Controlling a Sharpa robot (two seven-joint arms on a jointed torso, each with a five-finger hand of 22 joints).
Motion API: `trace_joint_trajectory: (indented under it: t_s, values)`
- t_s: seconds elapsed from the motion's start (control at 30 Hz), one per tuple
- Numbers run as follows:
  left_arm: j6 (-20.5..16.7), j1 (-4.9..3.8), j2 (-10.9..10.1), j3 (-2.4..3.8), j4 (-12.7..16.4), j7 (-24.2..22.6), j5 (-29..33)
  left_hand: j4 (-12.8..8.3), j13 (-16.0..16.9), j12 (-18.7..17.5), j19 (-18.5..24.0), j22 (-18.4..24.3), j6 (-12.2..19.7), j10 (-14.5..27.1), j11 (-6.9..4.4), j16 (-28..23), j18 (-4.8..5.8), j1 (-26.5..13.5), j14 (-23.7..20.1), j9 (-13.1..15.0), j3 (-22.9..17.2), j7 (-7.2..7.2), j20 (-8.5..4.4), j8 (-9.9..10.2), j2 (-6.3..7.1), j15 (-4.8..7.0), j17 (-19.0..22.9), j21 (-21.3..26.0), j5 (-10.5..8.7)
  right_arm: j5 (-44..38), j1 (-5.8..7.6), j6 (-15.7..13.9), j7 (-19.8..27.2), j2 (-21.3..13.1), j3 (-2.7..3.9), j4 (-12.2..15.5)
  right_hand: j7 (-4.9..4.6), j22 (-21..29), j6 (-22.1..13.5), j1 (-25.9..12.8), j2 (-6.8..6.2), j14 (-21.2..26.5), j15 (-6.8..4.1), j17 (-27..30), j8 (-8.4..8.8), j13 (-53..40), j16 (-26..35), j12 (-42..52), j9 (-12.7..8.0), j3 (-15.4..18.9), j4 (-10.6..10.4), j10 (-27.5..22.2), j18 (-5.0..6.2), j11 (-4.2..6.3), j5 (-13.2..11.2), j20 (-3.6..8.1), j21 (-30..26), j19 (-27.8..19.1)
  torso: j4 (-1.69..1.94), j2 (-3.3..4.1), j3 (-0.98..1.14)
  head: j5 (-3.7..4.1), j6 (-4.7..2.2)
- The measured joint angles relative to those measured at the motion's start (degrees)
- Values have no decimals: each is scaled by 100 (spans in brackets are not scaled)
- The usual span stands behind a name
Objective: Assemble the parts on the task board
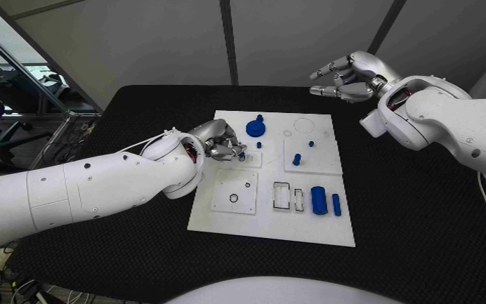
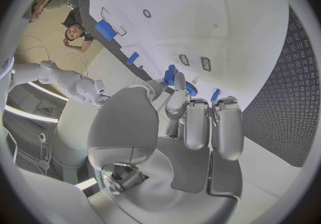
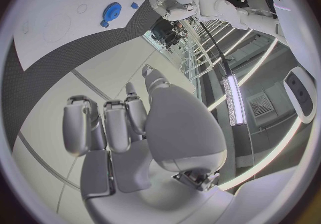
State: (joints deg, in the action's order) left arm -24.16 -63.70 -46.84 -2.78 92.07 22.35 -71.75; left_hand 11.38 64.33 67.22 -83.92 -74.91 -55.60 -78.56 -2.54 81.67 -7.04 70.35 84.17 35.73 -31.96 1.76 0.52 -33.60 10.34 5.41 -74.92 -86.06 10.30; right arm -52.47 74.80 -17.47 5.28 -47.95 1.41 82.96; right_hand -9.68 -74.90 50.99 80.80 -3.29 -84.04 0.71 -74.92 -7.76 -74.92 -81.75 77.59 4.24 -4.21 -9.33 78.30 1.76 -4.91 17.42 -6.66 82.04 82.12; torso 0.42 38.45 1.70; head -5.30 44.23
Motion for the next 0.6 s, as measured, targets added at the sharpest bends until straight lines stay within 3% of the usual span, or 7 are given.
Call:
trace_joint_trajectory:
  t_s: [0.27,0.6]
  values:
    - [-720,258,-44,-2,19,-274,-363,-11,8,0,0,0,-9,-21,-18,0,0,-7,1,4,-72,9,0,0,70,-1,0,-17,-2,-2,0,-28,1,-35,-1,7,0,0,0,0,0,0,0,0,0,0,0,0,0,0,0,0,0,0,0,0,0,0,19,-11,11,26,15]
    - [-1011,375,-7,1,-19,-361,-620,-16,7,0,0,0,-10,-22,-17,0,0,-2,-14,1,-77,9,0,0,76,13,0,-17,-20,-5,0,-44,5,-47,-2,12,0,0,0,0,0,0,0,1,0,0,0,0,0,0,0,0,0,0,0,0,0,0,20,-12,14,32,20]
